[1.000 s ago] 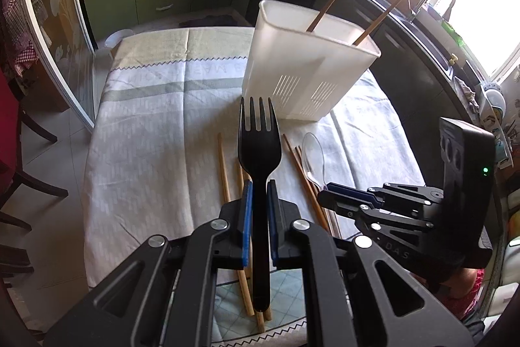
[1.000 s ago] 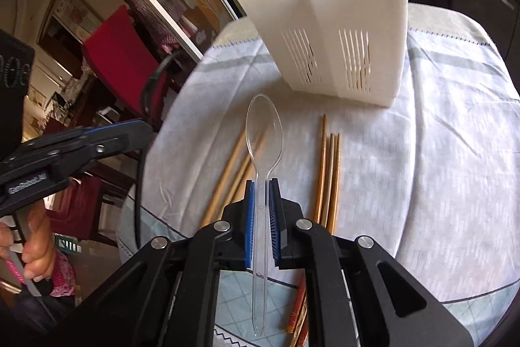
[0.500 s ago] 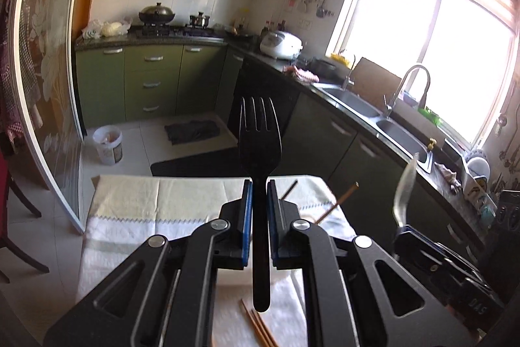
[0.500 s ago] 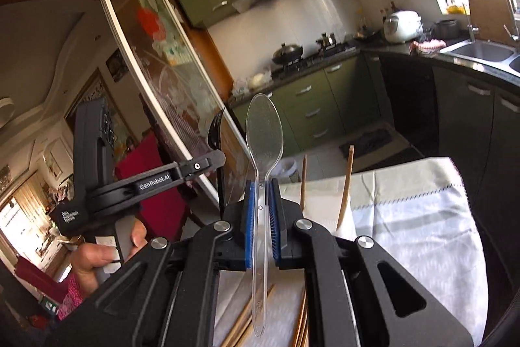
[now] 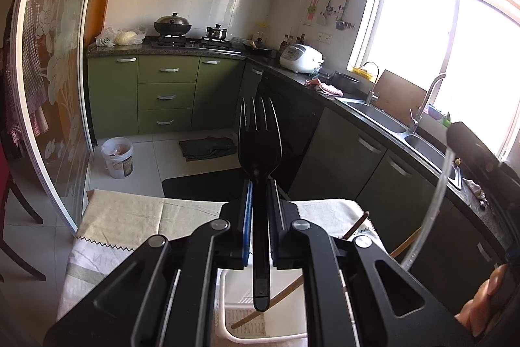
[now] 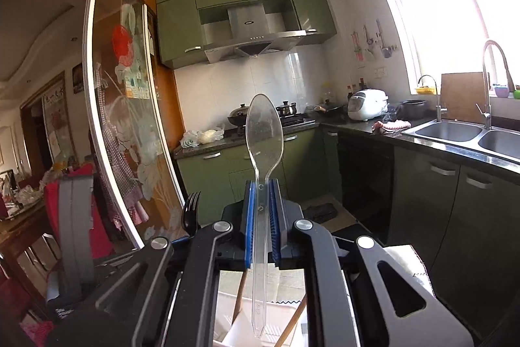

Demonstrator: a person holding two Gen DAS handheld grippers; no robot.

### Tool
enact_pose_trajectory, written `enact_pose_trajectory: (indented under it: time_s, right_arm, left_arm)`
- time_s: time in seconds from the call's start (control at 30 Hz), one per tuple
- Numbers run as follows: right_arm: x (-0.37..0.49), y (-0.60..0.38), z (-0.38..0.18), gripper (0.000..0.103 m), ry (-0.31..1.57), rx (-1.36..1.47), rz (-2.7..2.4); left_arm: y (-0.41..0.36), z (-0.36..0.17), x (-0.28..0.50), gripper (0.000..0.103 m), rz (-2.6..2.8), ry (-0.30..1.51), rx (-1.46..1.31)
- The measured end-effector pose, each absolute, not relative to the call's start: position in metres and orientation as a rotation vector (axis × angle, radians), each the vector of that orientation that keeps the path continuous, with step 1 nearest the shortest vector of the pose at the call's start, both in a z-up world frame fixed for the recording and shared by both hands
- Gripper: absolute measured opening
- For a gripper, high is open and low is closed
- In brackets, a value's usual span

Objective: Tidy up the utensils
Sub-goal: 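Carry the fork and spoon upright over the white caddy, then open both grippers to drop the fork and spoon into the caddy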

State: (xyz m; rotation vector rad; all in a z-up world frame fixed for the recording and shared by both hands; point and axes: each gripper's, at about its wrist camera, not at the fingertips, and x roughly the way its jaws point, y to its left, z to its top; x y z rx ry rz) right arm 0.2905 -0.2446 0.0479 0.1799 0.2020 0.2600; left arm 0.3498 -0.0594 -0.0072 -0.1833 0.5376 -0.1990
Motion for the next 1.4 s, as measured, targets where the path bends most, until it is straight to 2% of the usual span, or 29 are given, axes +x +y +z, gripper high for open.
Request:
enact_pose_trajectory:
  time_s: [0.27,0.33,0.4,0.8,0.9,1.03,1.3,1.4]
  right_arm:
    - [0.306,-0.225,-0.001,0.009,0.260,0.147,0.251]
    - [0.306,-0.221,-0.009,0.009,0.268,0.139,0.254]
    - [0.301,-0.216,-0.016,0.009,0.265,0.108,0.249]
    - [0.279,-0.213,-0.049,0.010,0.292,0.044,0.234]
    - [0.275,-0.212,-0.049,0.011,0.300,0.033,0.239]
    - [0.270,-0.211,-0.045,0.020,0.301,0.025,0.239]
    - [0.230,-0.225,-0.013,0.022,0.235,0.061,0.260]
    - [0.195,-0.241,-0.002,0.034,0.215,0.074,0.263]
  left_arm:
    - [-0.064,-0.033,0.333,0.009,-0.185,0.542,-0.112]
    - [-0.066,-0.035,0.331,0.012,-0.187,0.545,-0.099]
    - [-0.064,-0.036,0.327,0.019,-0.186,0.541,-0.091]
    - [-0.052,-0.015,0.304,0.024,-0.193,0.510,-0.105]
    - [-0.049,-0.012,0.298,0.029,-0.190,0.518,-0.105]
    - [-0.045,-0.010,0.288,0.031,-0.198,0.550,-0.112]
    - [-0.041,-0.011,0.266,0.033,-0.191,0.667,-0.109]
    - [-0.036,-0.021,0.254,0.033,-0.174,0.758,-0.081]
